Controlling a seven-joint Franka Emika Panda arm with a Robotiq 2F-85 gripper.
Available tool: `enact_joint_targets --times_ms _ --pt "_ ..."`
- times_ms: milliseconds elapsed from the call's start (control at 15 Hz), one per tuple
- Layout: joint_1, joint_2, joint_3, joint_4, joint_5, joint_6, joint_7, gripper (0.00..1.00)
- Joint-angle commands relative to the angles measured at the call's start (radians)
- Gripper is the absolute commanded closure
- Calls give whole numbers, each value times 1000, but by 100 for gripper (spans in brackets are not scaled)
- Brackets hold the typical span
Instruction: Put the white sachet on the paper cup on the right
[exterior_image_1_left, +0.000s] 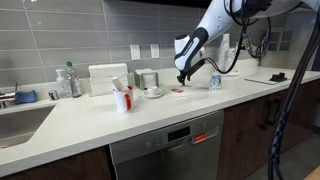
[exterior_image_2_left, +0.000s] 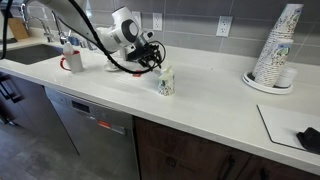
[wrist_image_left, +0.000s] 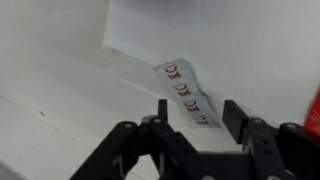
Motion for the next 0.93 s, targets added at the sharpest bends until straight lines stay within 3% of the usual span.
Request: enact_joint_targets --times_ms 0,200,600,867 --pt "-25 58 3 48 59 51 -16 35" --pt "-41 82 10 63 91 91 -23 36" --pt "-88 111 53 81 175 119 -75 28" --pt "-119 113 95 83 236 97 -124 35"
